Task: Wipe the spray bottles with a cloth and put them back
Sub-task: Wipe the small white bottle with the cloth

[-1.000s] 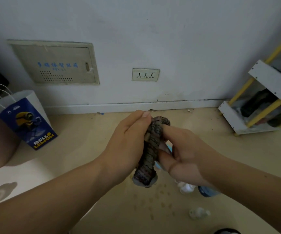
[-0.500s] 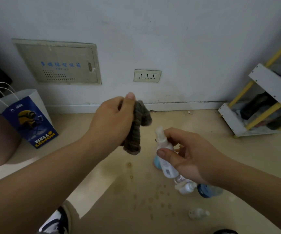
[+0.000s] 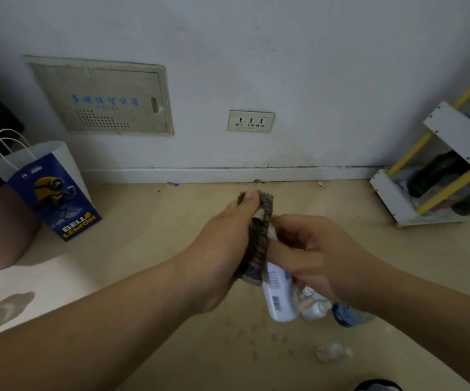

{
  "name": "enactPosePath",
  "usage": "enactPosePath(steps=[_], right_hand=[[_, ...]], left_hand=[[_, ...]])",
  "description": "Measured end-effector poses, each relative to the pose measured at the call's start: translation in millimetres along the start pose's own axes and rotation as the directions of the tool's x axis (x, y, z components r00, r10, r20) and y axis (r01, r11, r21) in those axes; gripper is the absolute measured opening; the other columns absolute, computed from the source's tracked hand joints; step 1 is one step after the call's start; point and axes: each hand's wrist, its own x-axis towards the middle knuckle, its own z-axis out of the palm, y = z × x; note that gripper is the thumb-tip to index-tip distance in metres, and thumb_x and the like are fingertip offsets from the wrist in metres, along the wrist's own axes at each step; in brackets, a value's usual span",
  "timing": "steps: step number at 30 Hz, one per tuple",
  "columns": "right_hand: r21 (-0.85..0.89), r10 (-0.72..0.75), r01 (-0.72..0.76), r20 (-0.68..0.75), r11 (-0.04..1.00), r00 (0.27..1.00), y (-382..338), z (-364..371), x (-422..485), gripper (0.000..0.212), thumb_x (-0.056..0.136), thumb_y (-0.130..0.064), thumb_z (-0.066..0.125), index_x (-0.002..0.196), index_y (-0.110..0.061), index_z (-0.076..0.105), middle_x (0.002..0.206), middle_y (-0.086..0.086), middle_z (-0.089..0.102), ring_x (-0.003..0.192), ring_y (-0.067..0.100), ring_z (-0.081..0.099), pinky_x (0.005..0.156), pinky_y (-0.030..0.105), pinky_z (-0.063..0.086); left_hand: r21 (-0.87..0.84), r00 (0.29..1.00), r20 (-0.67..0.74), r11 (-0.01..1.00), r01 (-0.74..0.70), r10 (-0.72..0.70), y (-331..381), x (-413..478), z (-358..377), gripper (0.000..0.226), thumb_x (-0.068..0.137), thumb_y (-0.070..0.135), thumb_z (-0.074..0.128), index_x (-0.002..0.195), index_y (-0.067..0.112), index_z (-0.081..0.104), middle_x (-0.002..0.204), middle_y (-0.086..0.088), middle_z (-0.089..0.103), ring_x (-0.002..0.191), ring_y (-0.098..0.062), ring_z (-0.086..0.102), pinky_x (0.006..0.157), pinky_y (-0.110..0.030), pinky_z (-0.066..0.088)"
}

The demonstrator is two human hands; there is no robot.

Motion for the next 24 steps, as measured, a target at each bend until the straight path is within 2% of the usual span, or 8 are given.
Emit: enactPosePath(steps=[2,4,6,8,12,16,21,24], right_hand=[[0.037,0.053,-0.053,0.001,0.998,0.999,1,0,-1,0.014,0.099,-0.012,0.062,0.095,-0.005,0.074,0.066,-0.004,0.067,0.057,0.004,0.060,0.053,0.015,0.046],[0.084,0.106,-0.103,-0.039,0.991,0.994,1,0,0,0.019,0.099,-0.018,0.064,0.093,-0.003,0.073,0.068,0.011,0.068,0.058,0.015,0.061,0.055,0.028,0.049],[0.124,0.154,-0.139,-0.117,0.982,0.981,2,-4,3,0.029,0.099,-0.028,0.064,0.090,-0.002,0.072,0.077,0.029,0.065,0.060,0.029,0.058,0.059,0.041,0.048],[0.148,0.196,-0.170,-0.187,0.974,0.963,3,-10,7,0.035,0.099,-0.035,0.063,0.089,-0.001,0.069,0.079,0.035,0.062,0.061,0.033,0.055,0.062,0.048,0.043],[0.174,0.215,-0.173,-0.259,0.969,0.942,6,-12,11,0.030,0.100,-0.036,0.062,0.092,-0.008,0.069,0.076,0.020,0.068,0.057,0.029,0.057,0.061,0.046,0.044],[0.321,0.224,-0.147,-0.219,0.936,0.950,4,1,9,0.017,0.100,-0.024,0.063,0.104,-0.009,0.071,0.084,0.010,0.073,0.061,0.019,0.065,0.057,0.030,0.050],[0.451,0.224,-0.095,-0.242,0.887,0.944,-7,1,14,0.015,0.100,-0.017,0.060,0.105,-0.007,0.071,0.090,0.013,0.072,0.065,0.024,0.062,0.055,0.028,0.052],[0.427,0.223,-0.081,-0.294,0.901,0.930,-3,1,18,0.014,0.102,-0.015,0.058,0.109,-0.010,0.069,0.094,0.011,0.072,0.070,0.024,0.065,0.059,0.028,0.054]], left_hand=[[-0.083,0.996,0.014,0.993,0.087,-0.086,-8,0,1,0.045,0.105,0.056,0.041,0.129,0.026,0.065,0.113,-0.008,0.078,0.102,-0.025,0.076,0.082,-0.037,0.059],[-0.112,0.994,0.009,0.988,0.107,-0.106,-19,1,4,0.046,0.107,0.057,0.035,0.132,0.029,0.063,0.113,-0.007,0.078,0.103,-0.025,0.076,0.090,-0.043,0.060],[-0.108,0.994,-0.033,0.989,0.100,-0.104,-32,0,7,0.042,0.108,0.056,0.033,0.134,0.038,0.060,0.117,-0.001,0.077,0.105,-0.024,0.075,0.094,-0.047,0.059],[-0.107,0.987,-0.077,0.985,0.134,-0.143,-44,-3,11,0.036,0.105,0.059,0.036,0.129,0.050,0.060,0.121,0.007,0.075,0.110,-0.022,0.073,0.098,-0.048,0.058],[-0.171,0.961,-0.115,0.958,0.229,-0.251,-56,-10,20,0.026,0.103,0.056,0.043,0.121,0.051,0.062,0.121,0.009,0.073,0.112,-0.023,0.071,0.098,-0.051,0.057],[-0.231,0.975,-0.142,0.963,0.136,-0.172,-41,-1,11,0.026,0.109,0.044,0.042,0.123,0.040,0.064,0.110,-0.002,0.079,0.101,-0.028,0.076,0.096,-0.054,0.058],[-0.386,0.983,-0.081,0.915,0.121,-0.164,-27,-8,5,0.036,0.109,0.040,0.042,0.128,0.021,0.068,0.112,-0.014,0.078,0.097,-0.032,0.076,0.071,-0.042,0.063],[-0.360,0.973,-0.109,0.921,0.151,-0.202,-31,-7,9,0.037,0.110,0.036,0.042,0.120,0.014,0.070,0.099,-0.014,0.079,0.086,-0.031,0.076,0.071,-0.041,0.062]])
